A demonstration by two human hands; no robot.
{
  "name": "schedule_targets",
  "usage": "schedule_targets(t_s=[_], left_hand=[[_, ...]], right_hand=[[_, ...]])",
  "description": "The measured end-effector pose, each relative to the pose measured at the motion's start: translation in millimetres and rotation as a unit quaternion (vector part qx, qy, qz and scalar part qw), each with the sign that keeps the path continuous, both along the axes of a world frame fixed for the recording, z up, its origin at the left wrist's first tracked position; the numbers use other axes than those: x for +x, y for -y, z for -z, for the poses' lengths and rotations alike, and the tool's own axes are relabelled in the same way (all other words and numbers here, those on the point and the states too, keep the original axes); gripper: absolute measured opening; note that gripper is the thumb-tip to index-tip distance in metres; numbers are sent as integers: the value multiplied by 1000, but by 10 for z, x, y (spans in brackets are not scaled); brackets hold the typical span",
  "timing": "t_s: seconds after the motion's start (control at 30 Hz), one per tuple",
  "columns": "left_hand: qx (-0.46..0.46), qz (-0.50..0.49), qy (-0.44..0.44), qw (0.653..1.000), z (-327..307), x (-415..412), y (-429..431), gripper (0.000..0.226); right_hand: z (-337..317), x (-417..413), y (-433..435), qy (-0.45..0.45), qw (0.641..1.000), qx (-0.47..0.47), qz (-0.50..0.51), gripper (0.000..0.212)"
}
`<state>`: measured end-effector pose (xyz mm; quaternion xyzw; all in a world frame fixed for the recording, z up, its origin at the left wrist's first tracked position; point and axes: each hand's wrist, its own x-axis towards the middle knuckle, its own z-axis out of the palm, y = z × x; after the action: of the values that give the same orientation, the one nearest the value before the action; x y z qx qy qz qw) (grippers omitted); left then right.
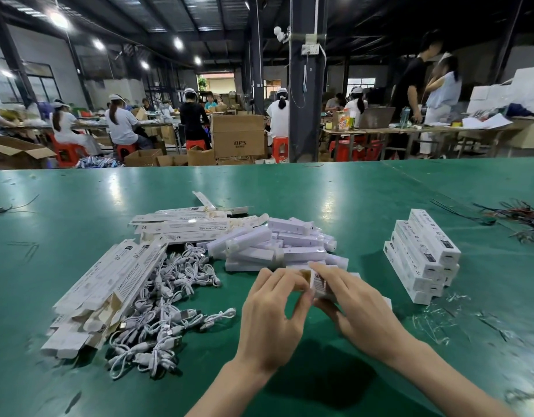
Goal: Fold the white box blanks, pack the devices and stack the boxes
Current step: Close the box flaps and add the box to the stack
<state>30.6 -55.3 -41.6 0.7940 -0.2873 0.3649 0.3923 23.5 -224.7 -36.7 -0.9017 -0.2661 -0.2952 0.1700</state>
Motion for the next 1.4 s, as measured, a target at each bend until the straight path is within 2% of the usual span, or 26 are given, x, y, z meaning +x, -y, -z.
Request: schedule_targets(t_s=[0.13,0.23,0.27,0.3,0.4,0.5,0.63,0.77,0.87,0.93,1.03,1.1,1.17,1.23,1.4], left_hand=[[-39,21,-22,999,-87,87,-101,25],[-118,-45,-87,988,-161,393,-276,16],[-120,-82,-118,982,-184,543,-358,10],[-95,-127,-152,976,-204,696,-443,10],[72,-245,-196,947,-199,1104,-673,34],[168,-267,-194,929,-103,1308,-777,34],[141,-246,-133,950,-4,1339,-782,23],[96,-216,-116,965,-31,1244,-720,16],[-8,-168,-125,978,-223,1033,-686,10],[-112,-96,-167,975,-388,797,-697,11],[-260,76,-269,924,-605,305,-771,17],[-261,130,-300,908,-661,19,-830,20],[-259,142,-311,903,-675,-163,-852,21],[-262,129,-316,903,-663,-230,-855,22],[-236,81,-339,907,-682,-205,-855,18]], right_hand=[[-19,-8,-3,-6,999,-18,-34,72],[-9,9,10,27,999,-35,-27,65],[-3,11,11,30,998,-36,-30,64],[2,16,10,35,998,-38,-32,66],[4,51,10,60,996,-56,-32,74],[21,85,31,77,995,-61,-32,77],[46,100,53,72,996,-54,-27,82],[57,108,56,62,997,-44,-23,79],[60,109,71,71,996,-53,-20,81],[59,110,75,78,995,-63,-10,86],[70,130,74,81,994,-76,9,91],[91,136,67,81,994,-80,6,93],[93,133,51,89,992,-86,3,96],[80,118,26,101,991,-90,-1,95],[62,83,-9,124,987,-90,-40,76]])
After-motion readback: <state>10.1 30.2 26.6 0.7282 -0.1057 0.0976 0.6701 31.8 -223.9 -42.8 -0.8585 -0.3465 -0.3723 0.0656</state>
